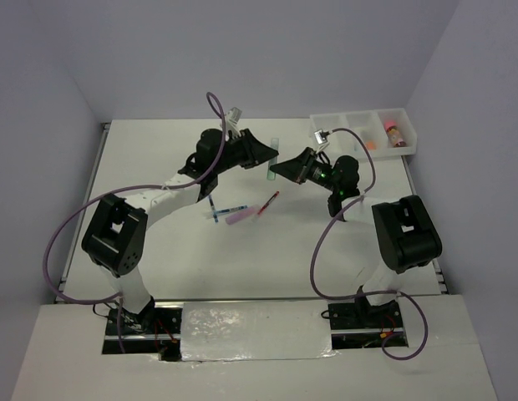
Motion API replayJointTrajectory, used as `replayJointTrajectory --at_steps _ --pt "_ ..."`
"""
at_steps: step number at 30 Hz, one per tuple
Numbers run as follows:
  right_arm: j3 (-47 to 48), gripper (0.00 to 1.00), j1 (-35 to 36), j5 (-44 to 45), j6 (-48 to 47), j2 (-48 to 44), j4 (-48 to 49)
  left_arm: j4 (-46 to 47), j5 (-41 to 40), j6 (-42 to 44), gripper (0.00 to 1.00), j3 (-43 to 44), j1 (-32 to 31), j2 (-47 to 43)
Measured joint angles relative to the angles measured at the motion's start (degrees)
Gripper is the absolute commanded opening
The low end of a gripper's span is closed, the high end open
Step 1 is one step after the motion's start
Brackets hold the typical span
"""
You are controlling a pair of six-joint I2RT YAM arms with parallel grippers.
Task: Sort the stationery into containers
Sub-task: Place the pen in the storage box.
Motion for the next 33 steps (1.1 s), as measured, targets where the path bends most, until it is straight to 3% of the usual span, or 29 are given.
replayJointTrajectory --at_steps 1,2,3,7,10,14,21,28,30,32,33 --pt "0.00 0.03 -0.46 -0.90 0.94 0.57 1.25 -0.33 0.02 0.04 0.42 0.24 -0.09 0.02" --pt "0.00 0.02 -0.98 -1.66 1.64 0.83 1.99 -0.81 -0.09 0.24 0.84 0.61 -0.22 0.02" --pt "0.00 0.02 -1.51 -2.21 1.84 0.83 2.23 -1.73 -0.13 0.44 0.99 1.31 -0.39 0.09" --pt "0.13 0.01 -5.03 -2.97 -2.43 -0.26 -3.26 -10.36 -5.49 2.16 0.99 8.09 -1.18 0.11" --pt "5.25 0.01 -8.79 3.08 -13.14 -2.29 -22.60 -23.85 -16.31 4.74 0.99 17.64 -1.38 0.13" --pt "21.14 0.05 -12.13 15.34 -28.96 -0.96 -47.76 -36.20 -27.82 7.19 0.99 24.52 0.33 -0.35" --pt "53.42 0.10 -20.02 28.33 -43.98 16.09 -71.63 -49.44 -34.10 13.11 0.99 17.73 -1.01 -3.26" --pt "83.91 0.15 -25.83 32.76 -52.15 37.75 -90.92 -57.51 -33.86 19.69 0.99 9.09 -6.40 -5.53" --pt "87.49 0.23 -26.58 33.14 -53.83 40.68 -93.53 -59.19 -34.25 21.29 0.99 7.89 -6.36 -7.15" --pt "87.56 0.38 -26.93 33.14 -54.73 41.03 -95.10 -59.63 -34.60 22.01 0.99 6.97 -6.36 -9.18" --pt "87.56 0.53 -26.97 33.16 -55.06 41.03 -95.80 -59.69 -34.69 22.73 0.99 6.71 -6.36 -10.23"
